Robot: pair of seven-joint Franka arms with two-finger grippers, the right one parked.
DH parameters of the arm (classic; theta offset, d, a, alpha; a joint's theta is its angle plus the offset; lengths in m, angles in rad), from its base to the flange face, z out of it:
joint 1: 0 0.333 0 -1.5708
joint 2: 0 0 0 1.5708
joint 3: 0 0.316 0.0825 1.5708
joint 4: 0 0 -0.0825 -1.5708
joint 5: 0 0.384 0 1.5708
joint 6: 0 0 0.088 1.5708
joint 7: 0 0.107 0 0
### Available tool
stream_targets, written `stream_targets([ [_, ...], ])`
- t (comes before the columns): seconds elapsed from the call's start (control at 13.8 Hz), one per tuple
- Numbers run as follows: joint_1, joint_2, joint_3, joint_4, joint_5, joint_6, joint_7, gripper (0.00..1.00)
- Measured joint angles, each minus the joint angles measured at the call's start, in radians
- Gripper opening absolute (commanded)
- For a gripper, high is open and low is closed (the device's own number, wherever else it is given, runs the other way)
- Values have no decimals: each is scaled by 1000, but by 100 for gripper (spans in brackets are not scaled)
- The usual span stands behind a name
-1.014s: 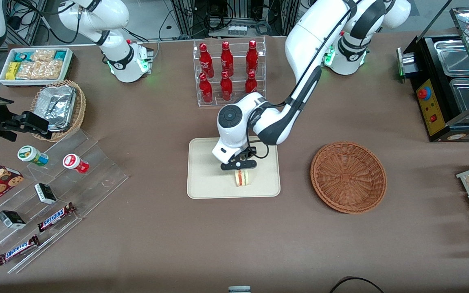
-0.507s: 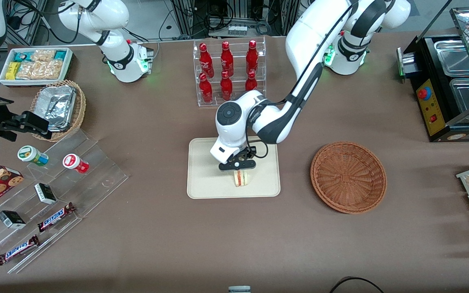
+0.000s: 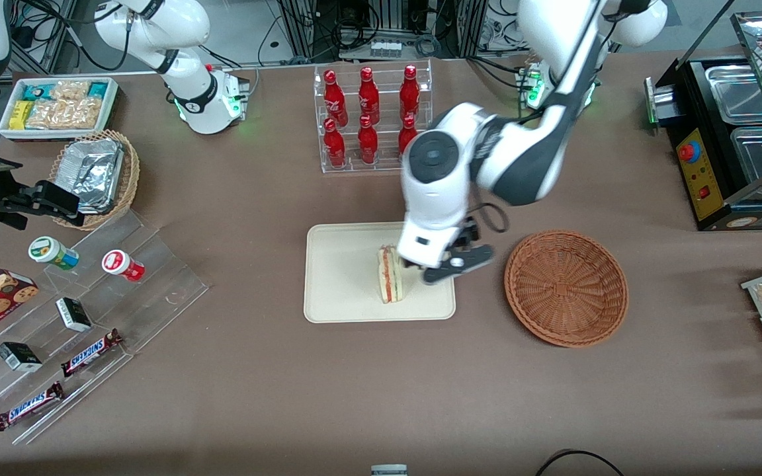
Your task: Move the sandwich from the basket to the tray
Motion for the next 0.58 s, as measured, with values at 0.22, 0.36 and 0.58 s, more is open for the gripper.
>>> stream_targets([
  [0.22,2,-64,82,-6,-8,-68,8,99],
  [0.36,2,-113,136,-11,-12,-102,9,99],
  [0.58,3,-188,228,-29,-16,-161,63,99],
])
